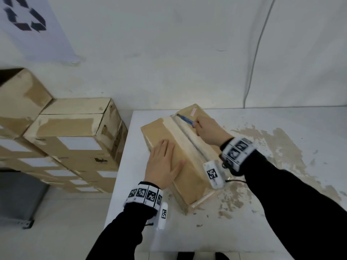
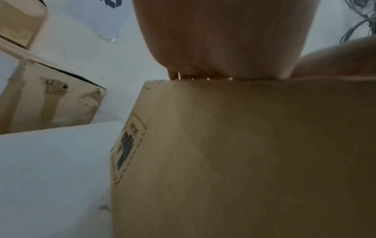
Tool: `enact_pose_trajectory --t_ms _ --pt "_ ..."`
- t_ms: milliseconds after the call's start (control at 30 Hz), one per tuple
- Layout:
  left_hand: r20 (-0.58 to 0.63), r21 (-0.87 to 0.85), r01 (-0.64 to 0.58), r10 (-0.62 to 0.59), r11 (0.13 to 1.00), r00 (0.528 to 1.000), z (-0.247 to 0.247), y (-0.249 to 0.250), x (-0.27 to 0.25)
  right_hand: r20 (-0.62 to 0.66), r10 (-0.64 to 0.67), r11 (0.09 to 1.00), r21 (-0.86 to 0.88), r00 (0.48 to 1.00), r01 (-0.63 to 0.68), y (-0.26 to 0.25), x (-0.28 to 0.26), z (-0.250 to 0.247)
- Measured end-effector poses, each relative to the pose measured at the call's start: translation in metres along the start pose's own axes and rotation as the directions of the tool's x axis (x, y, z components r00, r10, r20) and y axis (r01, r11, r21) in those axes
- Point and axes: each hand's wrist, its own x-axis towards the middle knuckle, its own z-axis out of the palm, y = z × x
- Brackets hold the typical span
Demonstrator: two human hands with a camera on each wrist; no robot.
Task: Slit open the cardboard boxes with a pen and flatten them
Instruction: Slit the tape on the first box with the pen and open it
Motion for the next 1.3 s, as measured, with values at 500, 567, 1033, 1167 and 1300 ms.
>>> enact_pose_trajectory --t_ms 500,567,1033,1167,1300 --pt "-0.077 -0.061 -0.024 0.019 0.998 0.997 0.011 -0.001 -0.003 -0.024 -0.112 0.722 -0.689 0.993 0.065 -0.061 0.022 0.04" --pt "-0.081 -0.076 -0.029 0.023 0.997 0.996 0.011 -0.001 -0.002 -0.018 -0.097 0.728 -0.683 0.995 0.059 -0.063 0.026 0.043" --pt "-0.125 -0.067 0.024 -0.033 0.997 0.992 0.02 0.002 0.0 0.129 -0.038 0.799 -0.591 0.991 0.108 -0.052 0.009 0.016" --pt "-0.1 -0.041 0.025 -0.028 0.999 0.995 0.019 0.004 0.001 0.154 0.03 0.842 -0.536 0.988 0.058 -0.038 -0.017 0.016" --pt "-0.086 -0.046 0.042 -0.045 0.998 0.995 0.015 0.004 0.001 0.179 0.069 0.841 -0.54 0.981 0.04 -0.036 -0.02 0.018"
